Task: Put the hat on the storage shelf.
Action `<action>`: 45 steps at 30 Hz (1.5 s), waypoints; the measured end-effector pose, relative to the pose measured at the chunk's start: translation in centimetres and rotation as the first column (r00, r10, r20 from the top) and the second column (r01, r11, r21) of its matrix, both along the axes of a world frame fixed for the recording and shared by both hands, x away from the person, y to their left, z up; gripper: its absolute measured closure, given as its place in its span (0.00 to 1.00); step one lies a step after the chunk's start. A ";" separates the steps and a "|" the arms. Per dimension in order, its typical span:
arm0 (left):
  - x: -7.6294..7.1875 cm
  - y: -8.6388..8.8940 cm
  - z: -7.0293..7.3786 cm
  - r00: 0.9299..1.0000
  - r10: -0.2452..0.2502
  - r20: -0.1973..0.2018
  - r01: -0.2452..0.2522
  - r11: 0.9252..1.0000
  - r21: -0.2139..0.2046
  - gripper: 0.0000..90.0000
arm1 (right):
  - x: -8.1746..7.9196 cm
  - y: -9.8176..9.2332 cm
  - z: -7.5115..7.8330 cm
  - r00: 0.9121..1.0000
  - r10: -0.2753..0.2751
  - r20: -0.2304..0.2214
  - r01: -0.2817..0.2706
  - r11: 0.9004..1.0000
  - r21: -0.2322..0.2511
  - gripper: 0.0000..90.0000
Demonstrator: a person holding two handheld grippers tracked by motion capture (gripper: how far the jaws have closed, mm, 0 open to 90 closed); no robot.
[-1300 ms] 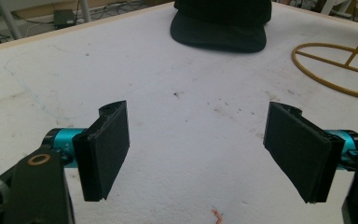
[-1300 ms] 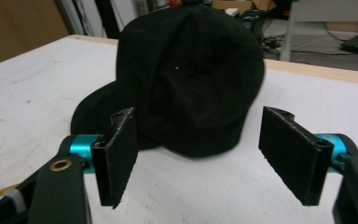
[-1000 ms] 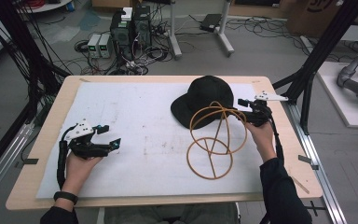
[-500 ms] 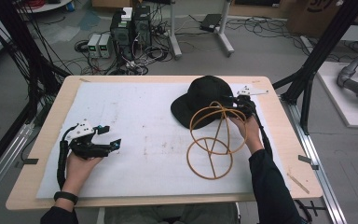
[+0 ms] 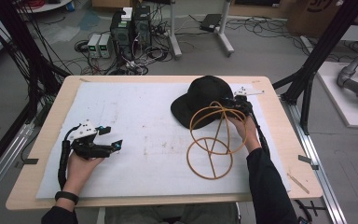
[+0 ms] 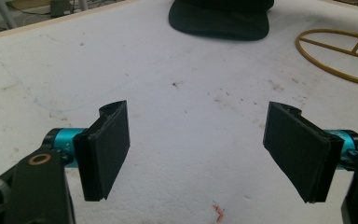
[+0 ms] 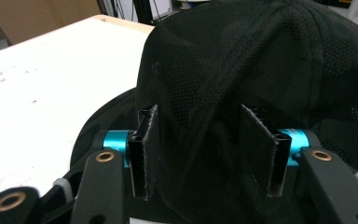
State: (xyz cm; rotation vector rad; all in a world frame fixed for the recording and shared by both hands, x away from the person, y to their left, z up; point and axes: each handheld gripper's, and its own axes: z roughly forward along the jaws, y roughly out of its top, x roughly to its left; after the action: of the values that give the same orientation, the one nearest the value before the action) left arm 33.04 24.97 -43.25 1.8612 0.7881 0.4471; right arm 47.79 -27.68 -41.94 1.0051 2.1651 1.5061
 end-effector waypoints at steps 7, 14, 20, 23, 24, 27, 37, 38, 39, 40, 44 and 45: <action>0.0 0.1 -0.1 1.000 0.011 -0.004 -0.011 1.000 0.001 0.25 | 0.0 -0.1 0.0 1.000 0.024 0.011 -0.024 1.000 -0.010 0.81; 0.0 0.2 -0.1 1.000 0.013 -0.006 -0.013 1.000 0.002 0.25 | -0.3 -0.5 0.6 0.998 0.054 0.019 -0.054 0.999 -0.007 0.97; 0.0 0.2 0.0 1.000 0.013 -0.005 -0.013 1.000 -0.002 0.26 | -0.6 -0.3 1.0 0.997 0.056 0.044 -0.055 0.998 -0.020 0.98; 0.0 0.2 -0.1 1.000 0.012 -0.006 -0.012 1.000 -0.001 0.26 | -0.7 -0.3 1.2 0.997 0.059 0.054 -0.058 0.998 -0.017 0.99; 0.0 0.2 -0.1 1.000 0.012 -0.007 -0.012 1.000 0.000 0.26 | -0.9 -0.6 1.5 0.997 0.050 0.066 -0.050 0.999 -0.002 0.99; 0.0 0.1 -0.1 1.000 0.012 -0.010 -0.012 1.000 -0.001 0.26 | -1.0 -0.9 1.8 0.997 0.040 0.073 -0.041 0.999 0.013 0.99; 0.0 0.1 -0.1 1.000 0.016 -0.008 -0.016 1.000 0.001 0.26 | -1.9 -2.5 4.1 0.992 -0.018 0.124 0.009 0.997 0.074 0.99; 0.0 0.2 -0.1 1.000 0.017 -0.007 -0.017 1.000 0.004 0.26 | -2.0 -2.5 4.6 0.992 -0.015 0.127 0.005 0.997 0.078 0.99; 0.0 0.2 -0.1 1.000 0.017 -0.007 -0.017 1.000 0.004 0.26 | -2.0 -2.5 4.6 0.992 -0.015 0.127 0.005 0.997 0.078 0.99; 0.0 0.2 -0.1 1.000 0.016 -0.007 -0.016 1.000 0.003 0.26 | -2.2 -2.5 5.3 0.990 -0.018 0.141 0.006 0.997 0.080 0.99; -0.1 0.1 0.0 1.000 0.015 -0.005 -0.015 1.000 0.005 0.26 | -2.8 -2.4 7.7 0.985 -0.021 0.173 0.003 0.995 0.101 0.99; -0.1 0.1 0.0 1.000 0.015 -0.005 -0.015 1.000 0.005 0.26 | -2.9 -2.4 8.1 0.983 -0.025 0.182 0.006 0.995 0.104 0.99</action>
State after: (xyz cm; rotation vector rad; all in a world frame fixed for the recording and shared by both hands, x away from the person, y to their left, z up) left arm 32.95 25.12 -43.27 1.8627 0.8056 0.4544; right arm 44.88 -30.11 -33.82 0.8744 1.9663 1.6493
